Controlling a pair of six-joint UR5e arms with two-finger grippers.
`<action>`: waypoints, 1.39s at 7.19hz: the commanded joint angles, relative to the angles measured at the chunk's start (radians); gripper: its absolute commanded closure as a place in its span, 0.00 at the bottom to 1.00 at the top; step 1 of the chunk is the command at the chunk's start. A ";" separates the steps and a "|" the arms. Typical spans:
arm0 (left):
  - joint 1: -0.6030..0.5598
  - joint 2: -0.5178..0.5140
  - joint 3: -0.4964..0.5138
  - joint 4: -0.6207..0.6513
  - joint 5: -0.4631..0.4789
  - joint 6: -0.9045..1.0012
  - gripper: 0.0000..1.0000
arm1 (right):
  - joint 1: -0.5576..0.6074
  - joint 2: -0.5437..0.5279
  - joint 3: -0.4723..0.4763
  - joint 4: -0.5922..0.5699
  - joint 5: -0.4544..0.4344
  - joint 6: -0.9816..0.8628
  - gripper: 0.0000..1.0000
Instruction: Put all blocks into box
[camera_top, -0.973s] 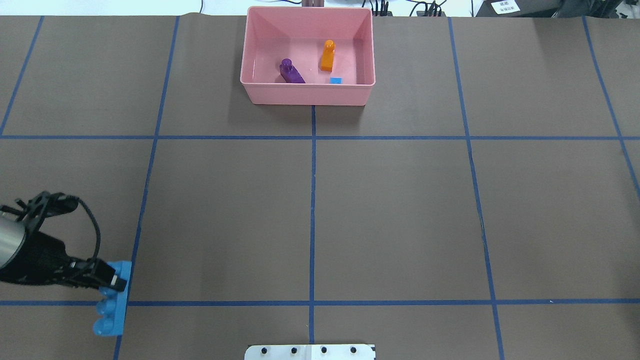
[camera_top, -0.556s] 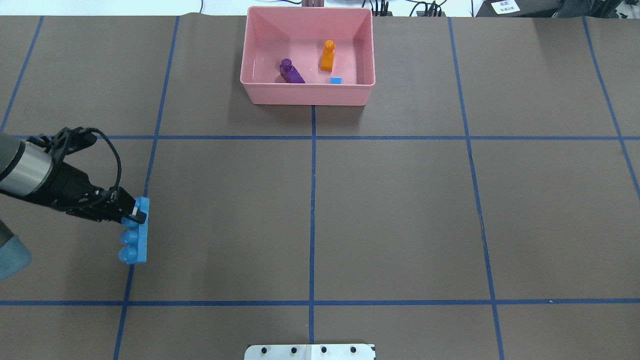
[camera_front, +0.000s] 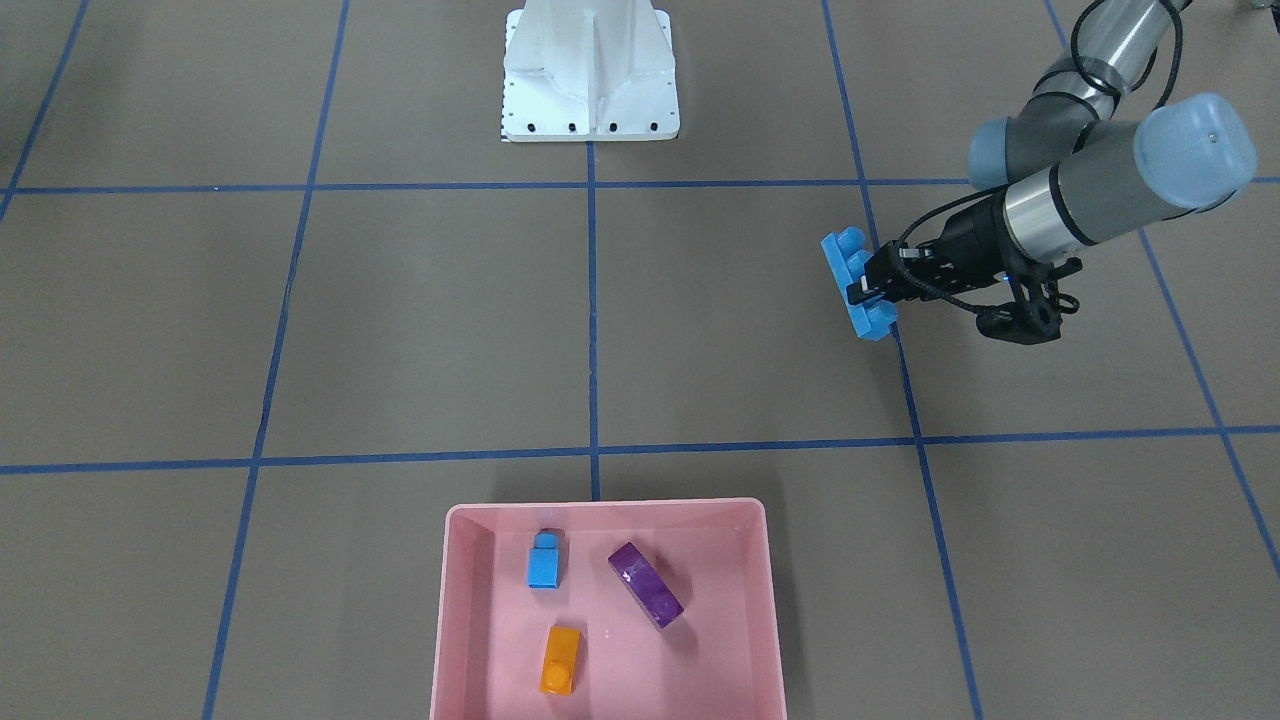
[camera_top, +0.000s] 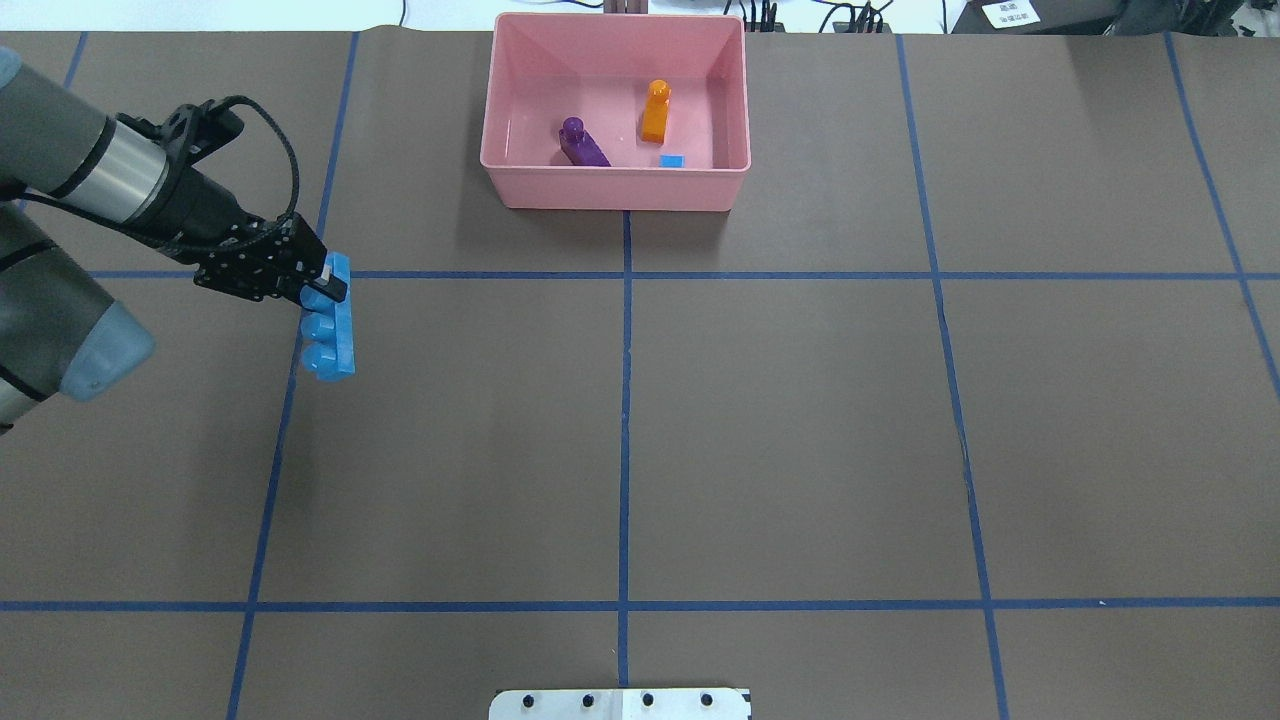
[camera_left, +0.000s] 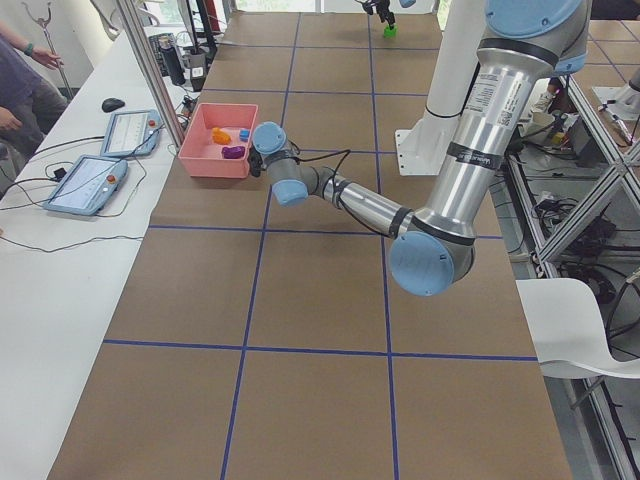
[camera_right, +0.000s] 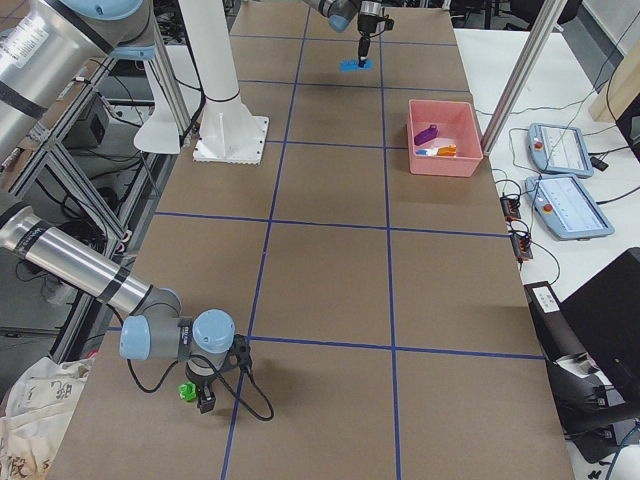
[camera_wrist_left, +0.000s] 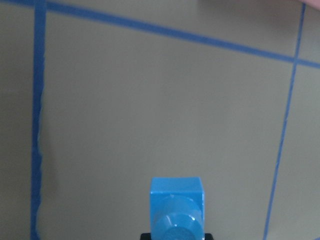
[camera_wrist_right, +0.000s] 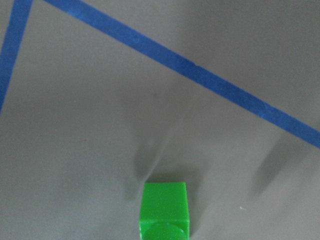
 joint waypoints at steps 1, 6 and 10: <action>-0.012 -0.117 0.099 0.018 0.025 -0.008 1.00 | 0.000 0.002 -0.010 0.004 0.001 0.037 0.71; 0.008 -0.460 0.345 0.015 0.245 -0.346 1.00 | 0.033 -0.072 0.114 0.041 0.075 0.022 1.00; 0.097 -0.679 0.587 -0.031 0.616 -0.656 1.00 | 0.127 -0.095 0.294 -0.122 -0.047 0.020 1.00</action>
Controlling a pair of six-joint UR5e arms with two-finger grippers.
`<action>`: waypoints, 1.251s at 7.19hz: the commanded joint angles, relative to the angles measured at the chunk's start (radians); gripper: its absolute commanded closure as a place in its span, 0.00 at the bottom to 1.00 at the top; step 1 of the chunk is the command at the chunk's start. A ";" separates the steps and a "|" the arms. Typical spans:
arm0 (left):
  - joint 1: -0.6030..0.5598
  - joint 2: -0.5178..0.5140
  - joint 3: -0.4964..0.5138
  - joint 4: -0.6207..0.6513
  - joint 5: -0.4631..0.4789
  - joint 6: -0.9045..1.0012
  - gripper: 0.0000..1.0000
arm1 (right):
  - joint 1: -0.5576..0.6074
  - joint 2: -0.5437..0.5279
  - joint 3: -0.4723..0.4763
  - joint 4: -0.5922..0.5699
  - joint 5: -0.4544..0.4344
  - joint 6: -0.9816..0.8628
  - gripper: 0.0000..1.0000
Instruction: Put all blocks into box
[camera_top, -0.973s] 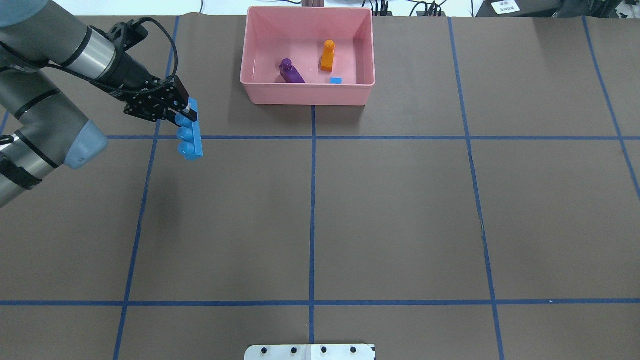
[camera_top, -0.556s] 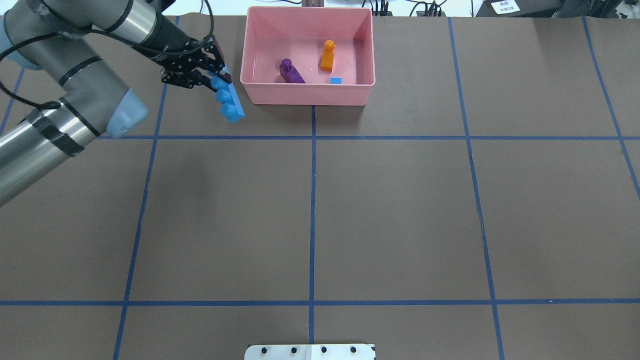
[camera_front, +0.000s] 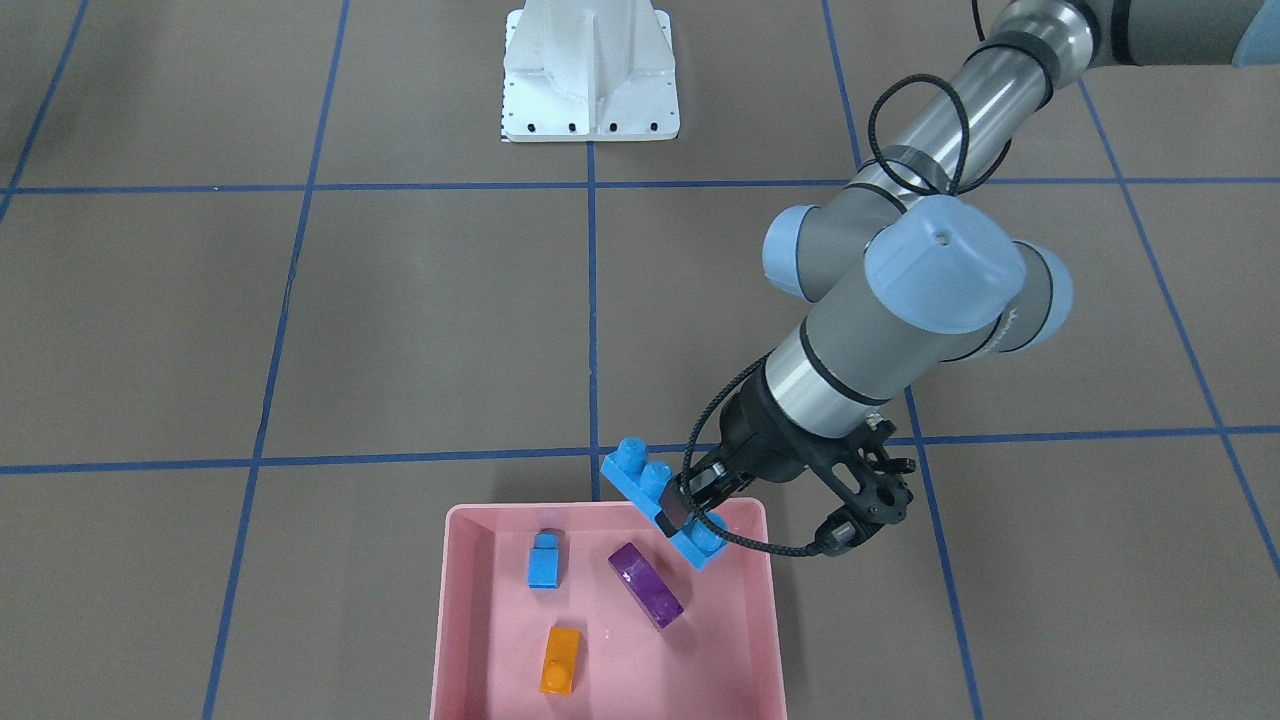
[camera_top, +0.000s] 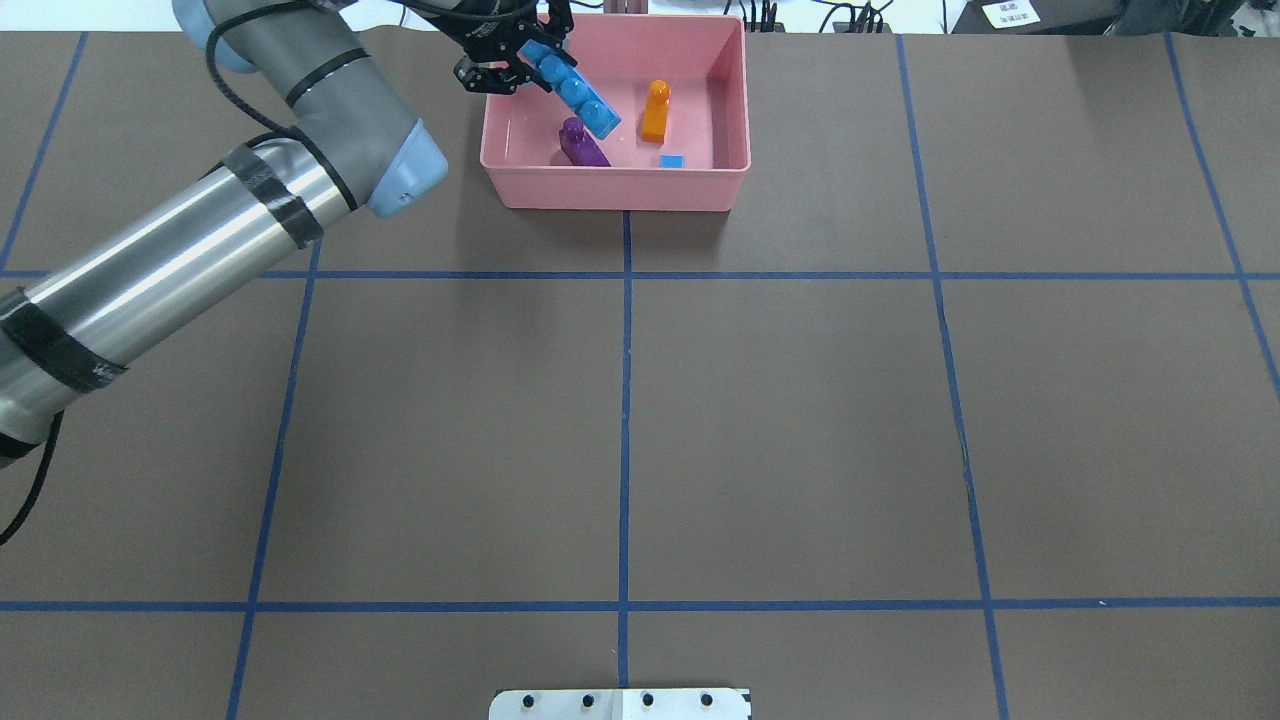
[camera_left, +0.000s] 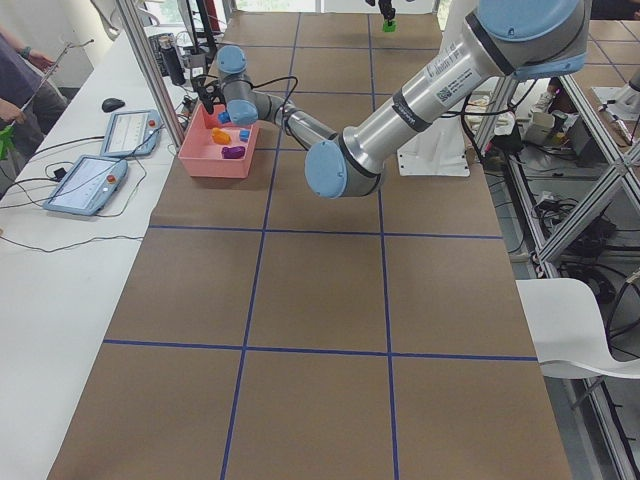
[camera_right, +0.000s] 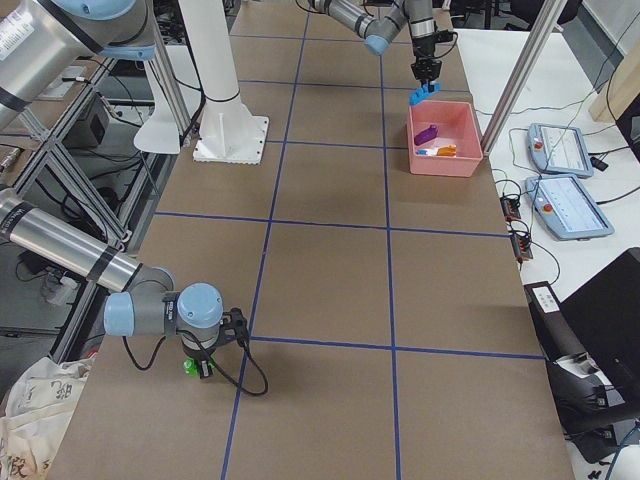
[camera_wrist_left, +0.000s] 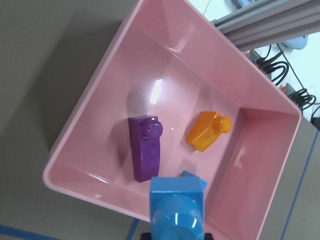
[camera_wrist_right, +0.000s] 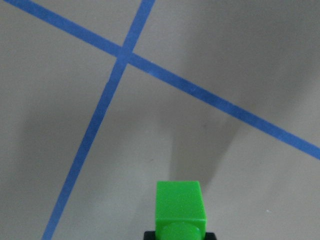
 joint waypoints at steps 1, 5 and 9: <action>0.075 -0.048 0.100 -0.073 0.233 -0.148 1.00 | 0.118 0.019 0.154 -0.189 -0.107 -0.018 1.00; 0.127 -0.047 0.105 -0.076 0.265 -0.132 0.00 | 0.340 0.376 0.203 -0.559 -0.152 -0.148 1.00; 0.019 0.058 -0.093 0.109 0.058 -0.013 0.00 | 0.283 0.887 0.193 -1.007 -0.137 -0.124 1.00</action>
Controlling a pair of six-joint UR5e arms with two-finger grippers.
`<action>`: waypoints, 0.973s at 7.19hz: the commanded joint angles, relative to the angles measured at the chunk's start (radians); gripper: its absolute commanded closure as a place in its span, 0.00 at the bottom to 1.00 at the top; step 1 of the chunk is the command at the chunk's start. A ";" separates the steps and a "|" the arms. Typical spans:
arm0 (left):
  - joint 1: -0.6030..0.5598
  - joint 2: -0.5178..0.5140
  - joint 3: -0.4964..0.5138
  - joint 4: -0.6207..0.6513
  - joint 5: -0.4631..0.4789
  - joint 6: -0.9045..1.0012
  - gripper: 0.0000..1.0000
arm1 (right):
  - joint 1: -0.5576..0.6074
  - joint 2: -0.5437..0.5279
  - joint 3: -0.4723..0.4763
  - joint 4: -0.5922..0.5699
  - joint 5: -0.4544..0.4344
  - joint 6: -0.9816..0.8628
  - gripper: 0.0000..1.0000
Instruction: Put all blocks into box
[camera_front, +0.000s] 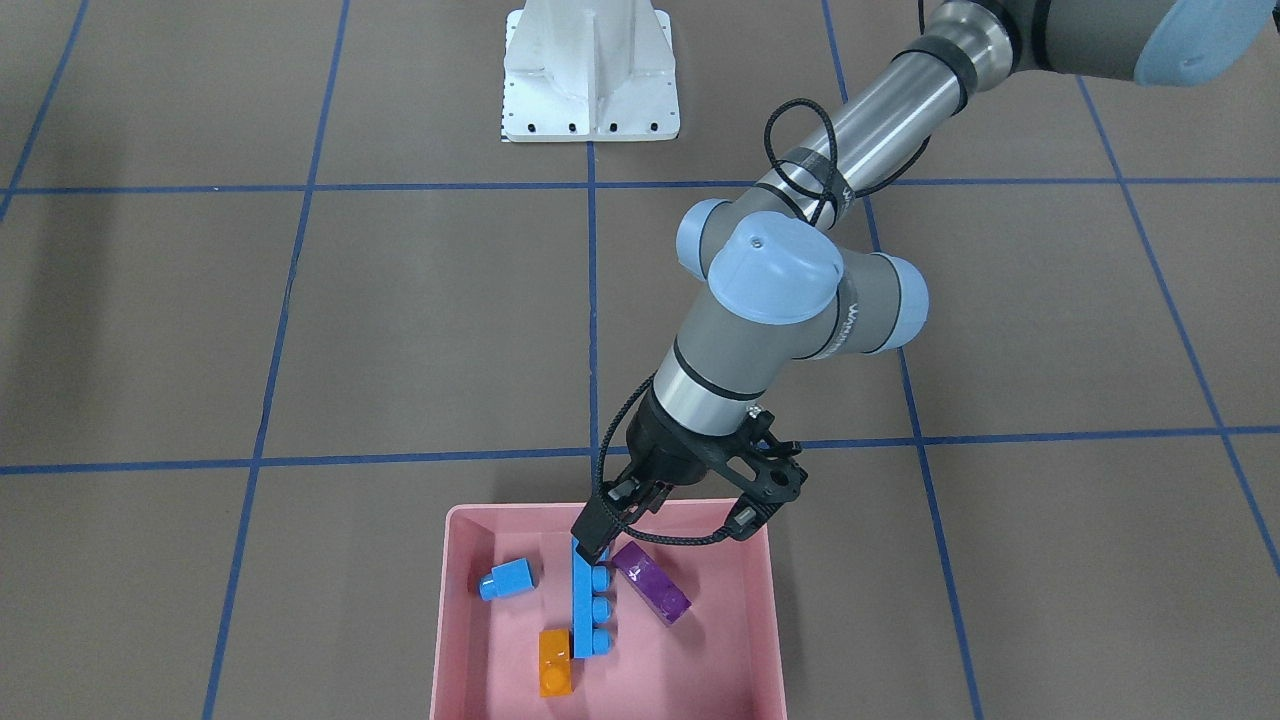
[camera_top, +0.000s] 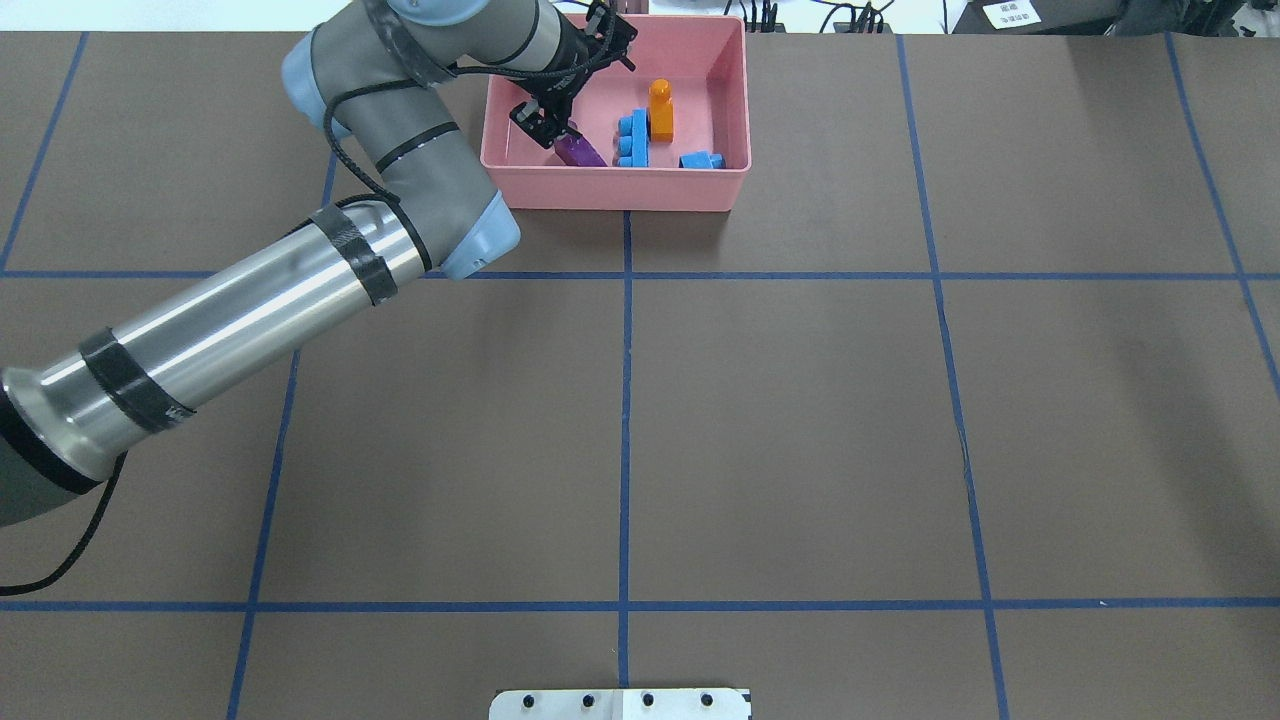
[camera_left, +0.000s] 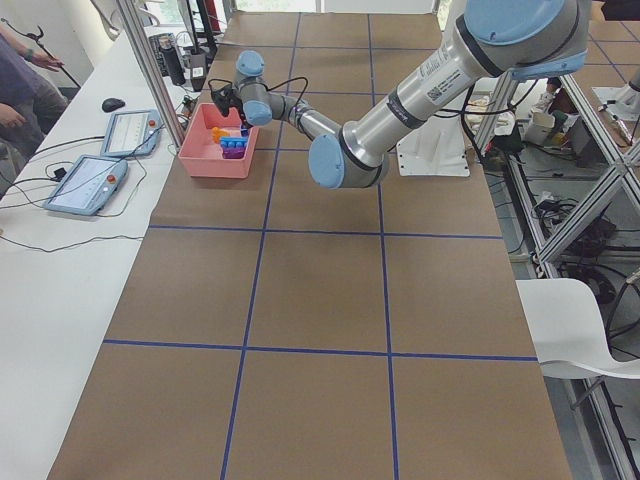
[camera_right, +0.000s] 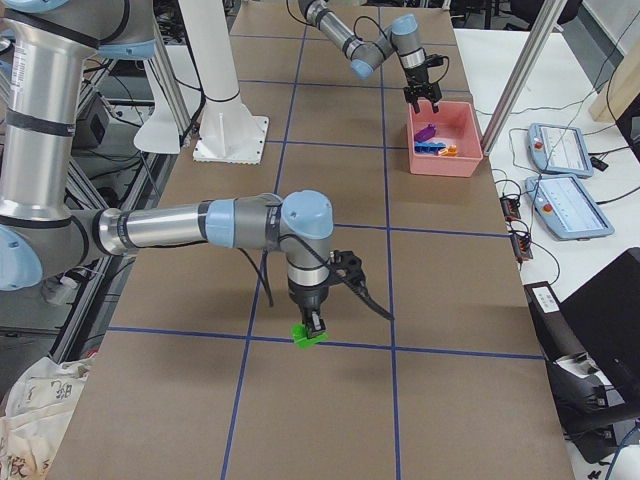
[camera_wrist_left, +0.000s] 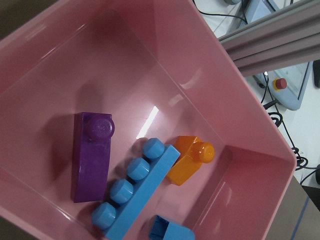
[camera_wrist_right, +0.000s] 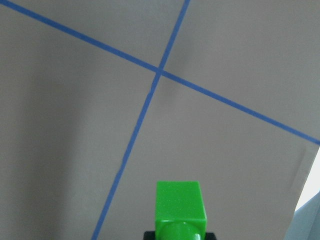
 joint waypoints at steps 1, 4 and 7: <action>-0.073 0.136 -0.174 0.132 -0.060 0.129 0.00 | -0.116 0.302 -0.014 -0.212 0.008 0.098 1.00; -0.121 0.385 -0.443 0.249 -0.058 0.323 0.00 | -0.341 0.595 -0.050 -0.239 0.024 0.515 1.00; -0.156 0.610 -0.603 0.250 -0.058 0.475 0.00 | -0.567 0.818 -0.278 0.127 0.012 0.946 1.00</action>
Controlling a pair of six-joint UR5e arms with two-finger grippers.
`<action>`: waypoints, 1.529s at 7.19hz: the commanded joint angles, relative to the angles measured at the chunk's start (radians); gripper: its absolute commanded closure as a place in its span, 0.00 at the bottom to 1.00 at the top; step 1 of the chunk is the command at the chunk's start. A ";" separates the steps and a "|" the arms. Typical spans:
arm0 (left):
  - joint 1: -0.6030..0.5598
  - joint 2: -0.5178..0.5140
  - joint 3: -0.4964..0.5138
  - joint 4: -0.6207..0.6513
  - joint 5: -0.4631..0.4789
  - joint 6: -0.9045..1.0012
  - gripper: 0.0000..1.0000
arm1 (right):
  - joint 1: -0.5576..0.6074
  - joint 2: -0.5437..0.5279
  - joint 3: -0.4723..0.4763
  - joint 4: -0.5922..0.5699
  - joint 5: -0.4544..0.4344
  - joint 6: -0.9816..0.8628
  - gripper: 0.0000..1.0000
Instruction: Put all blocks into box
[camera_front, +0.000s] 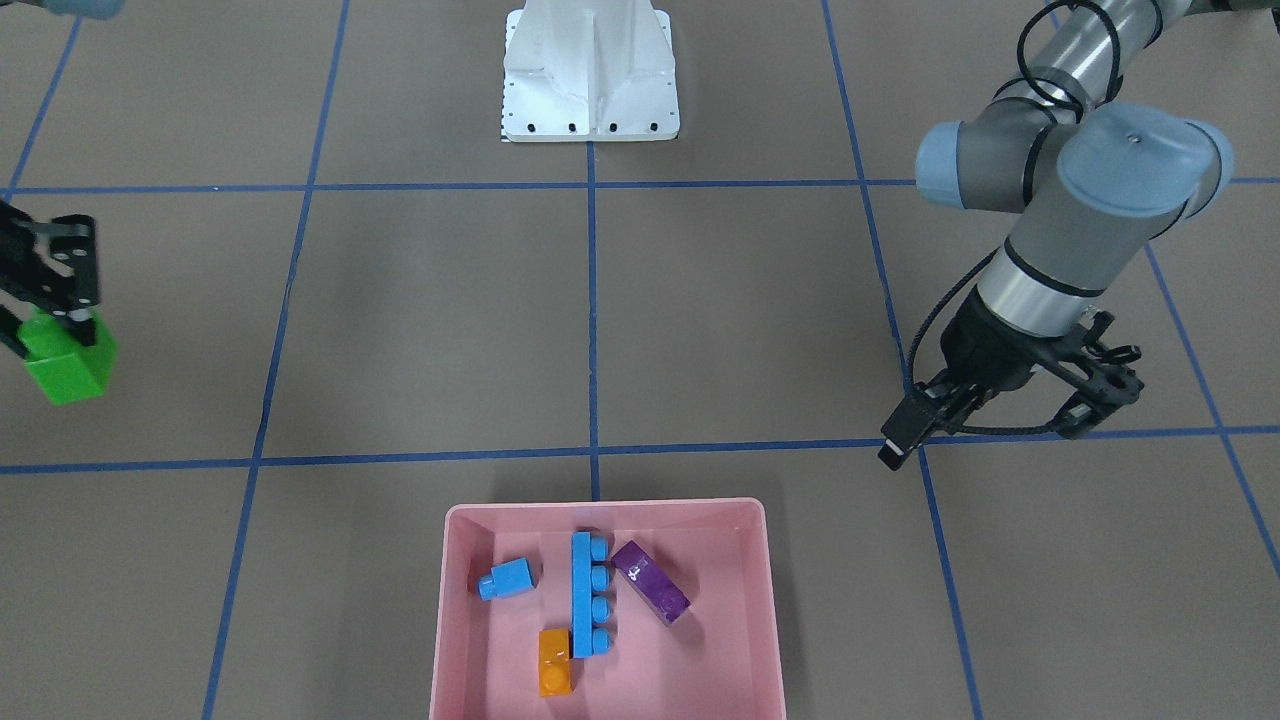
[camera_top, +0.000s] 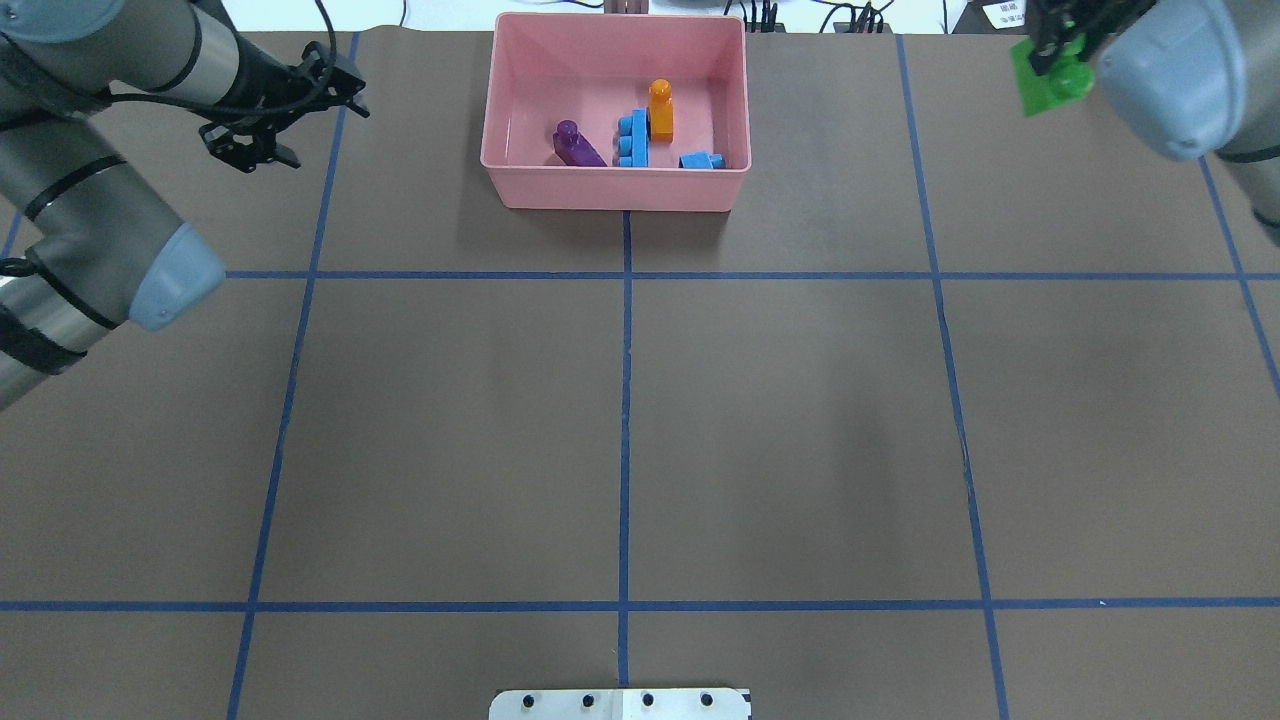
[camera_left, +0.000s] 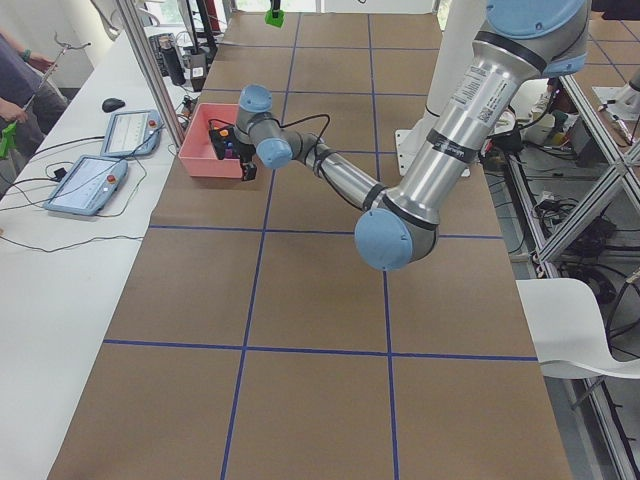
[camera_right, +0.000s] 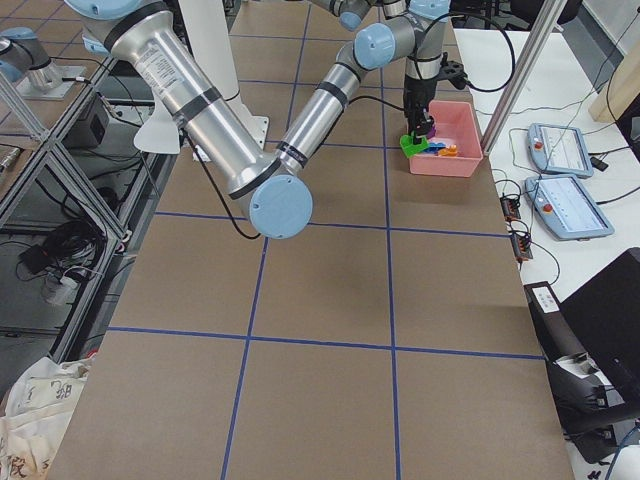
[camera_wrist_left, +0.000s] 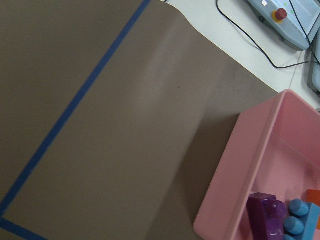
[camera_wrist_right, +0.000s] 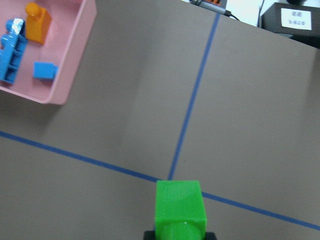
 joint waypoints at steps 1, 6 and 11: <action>-0.021 0.119 -0.063 -0.001 0.000 0.109 0.00 | -0.115 0.098 -0.236 0.411 -0.014 0.236 1.00; -0.090 0.236 -0.085 -0.007 -0.017 0.290 0.00 | -0.302 0.373 -0.827 0.887 -0.334 0.332 1.00; -0.169 0.237 -0.080 -0.002 -0.108 0.394 0.00 | -0.320 0.405 -0.857 0.925 -0.371 0.471 0.00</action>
